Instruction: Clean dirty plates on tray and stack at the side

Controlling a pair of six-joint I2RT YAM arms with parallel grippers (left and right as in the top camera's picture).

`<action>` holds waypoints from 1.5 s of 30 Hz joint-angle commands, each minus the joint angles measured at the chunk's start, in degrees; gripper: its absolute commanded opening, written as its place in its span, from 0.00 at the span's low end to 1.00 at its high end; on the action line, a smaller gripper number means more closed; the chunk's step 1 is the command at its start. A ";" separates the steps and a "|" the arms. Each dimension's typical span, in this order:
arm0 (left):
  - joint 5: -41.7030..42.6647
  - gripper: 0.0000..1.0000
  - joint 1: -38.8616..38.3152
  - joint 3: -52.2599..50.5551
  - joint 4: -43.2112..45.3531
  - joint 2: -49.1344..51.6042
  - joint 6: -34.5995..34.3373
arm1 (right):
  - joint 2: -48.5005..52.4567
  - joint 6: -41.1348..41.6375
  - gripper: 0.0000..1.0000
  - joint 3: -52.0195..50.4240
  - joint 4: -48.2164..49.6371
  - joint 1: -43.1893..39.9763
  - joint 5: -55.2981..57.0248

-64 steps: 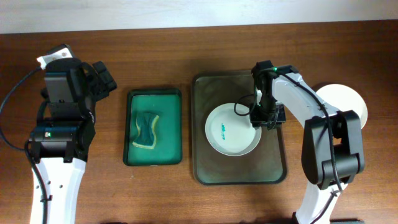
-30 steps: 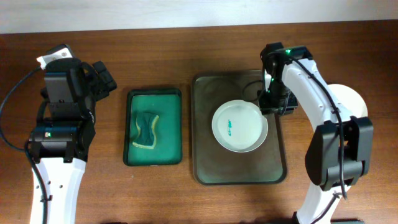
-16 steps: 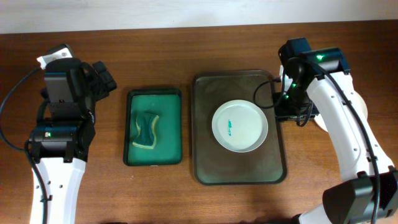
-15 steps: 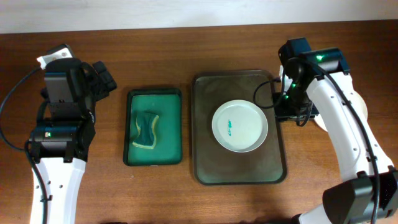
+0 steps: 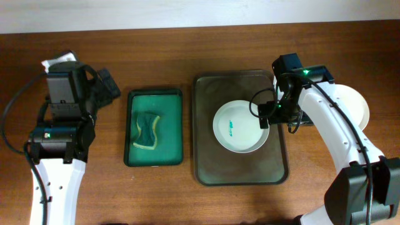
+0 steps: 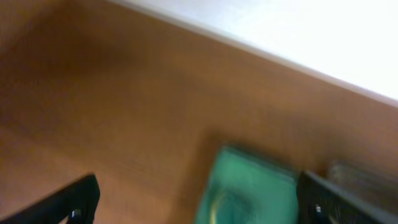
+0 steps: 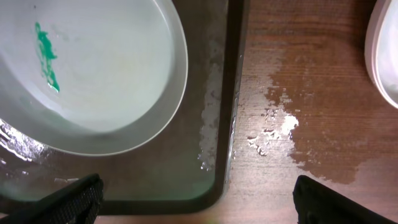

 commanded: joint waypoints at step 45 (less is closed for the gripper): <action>12.44 0.39 -9.35 -2.91 -9.14 40.30 8.59 | -0.37 0.04 0.98 -0.28 0.00 -0.33 0.68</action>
